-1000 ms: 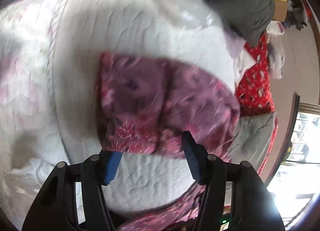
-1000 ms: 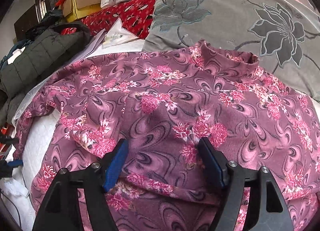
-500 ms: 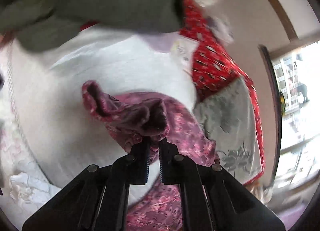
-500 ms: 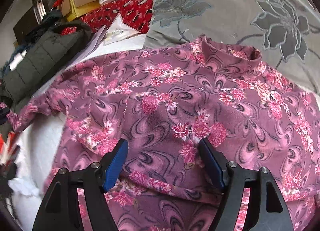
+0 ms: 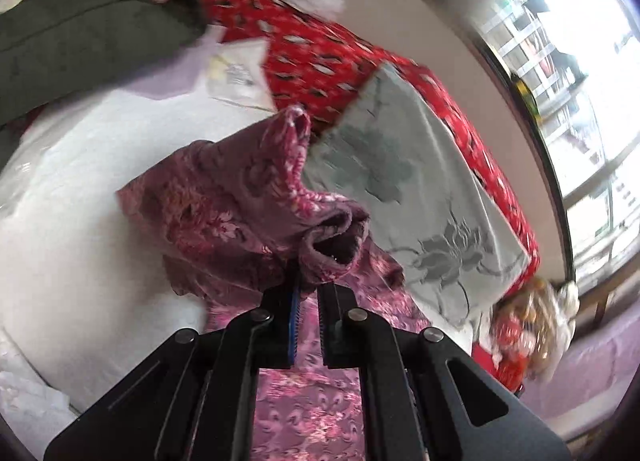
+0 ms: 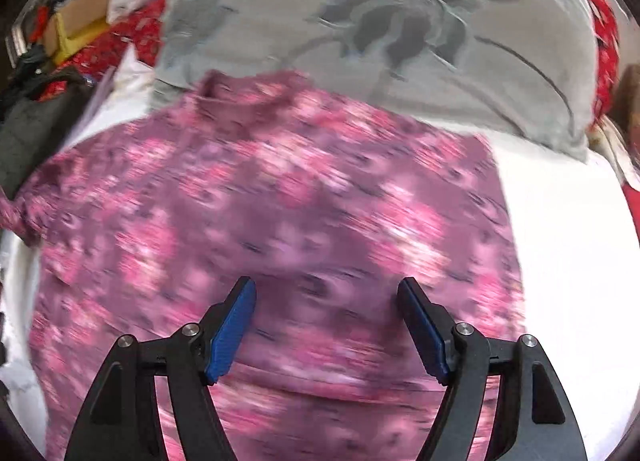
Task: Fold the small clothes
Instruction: 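Lift the held sleeve with the left gripper and fold it across the shirt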
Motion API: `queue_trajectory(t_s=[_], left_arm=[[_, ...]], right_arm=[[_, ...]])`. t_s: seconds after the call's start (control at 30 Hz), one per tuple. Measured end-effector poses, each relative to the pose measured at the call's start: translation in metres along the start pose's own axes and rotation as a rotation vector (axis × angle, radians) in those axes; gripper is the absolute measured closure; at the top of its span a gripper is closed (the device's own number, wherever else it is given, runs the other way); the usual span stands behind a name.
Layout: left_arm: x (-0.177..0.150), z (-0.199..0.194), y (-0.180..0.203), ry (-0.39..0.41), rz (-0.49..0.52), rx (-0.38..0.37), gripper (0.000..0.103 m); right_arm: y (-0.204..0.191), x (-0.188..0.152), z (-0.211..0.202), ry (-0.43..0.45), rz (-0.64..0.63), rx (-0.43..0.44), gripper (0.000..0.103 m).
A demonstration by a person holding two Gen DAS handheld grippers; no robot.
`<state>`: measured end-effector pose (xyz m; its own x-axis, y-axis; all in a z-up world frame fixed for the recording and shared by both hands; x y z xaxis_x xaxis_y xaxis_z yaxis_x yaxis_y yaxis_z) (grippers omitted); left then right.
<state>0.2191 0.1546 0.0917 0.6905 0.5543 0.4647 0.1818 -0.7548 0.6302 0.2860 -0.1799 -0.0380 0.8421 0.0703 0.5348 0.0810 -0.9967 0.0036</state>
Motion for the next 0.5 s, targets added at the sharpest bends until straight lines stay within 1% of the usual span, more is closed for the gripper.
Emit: queue_trajectory(t_s=[0.07,0.13,0.2,0.3,0.5], left_arm=[[-0.006,0.016,0.023,-0.03,0.041,-0.005,0.097],[-0.012,0.03,0.041,-0.055,0.074,0.0,0.097],[-0.019,0.046,0.06,-0.085,0.107,0.0,0.097],[-0.036,0.074,0.088,-0.139,0.175,0.011,0.097],[-0.073,0.133,0.121,-0.251,0.281,0.047,0.097]], right_arm=[[0.014,-0.01,0.005,-0.003,0.006,0.014,0.026],[0.018,-0.019,0.0,0.053,-0.004,0.048,0.023],[0.016,-0.028,-0.001,0.089,-0.039,0.046,0.017],[0.013,-0.038,-0.004,0.143,-0.061,0.045,0.014],[0.017,-0.041,-0.006,0.162,-0.05,0.072,0.01]])
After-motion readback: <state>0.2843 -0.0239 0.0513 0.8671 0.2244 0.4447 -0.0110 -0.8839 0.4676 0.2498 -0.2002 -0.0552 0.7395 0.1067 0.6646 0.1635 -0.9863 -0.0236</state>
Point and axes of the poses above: each gripper's, at about its wrist camera, not at the fingertips, and z roughly the way its jaws point, y to its right, x to its top, the point moved 2 cm from there along z, roughly the way its jaws point, and after that the axes turned 4 degrees about -x, right-handed, at the moved point
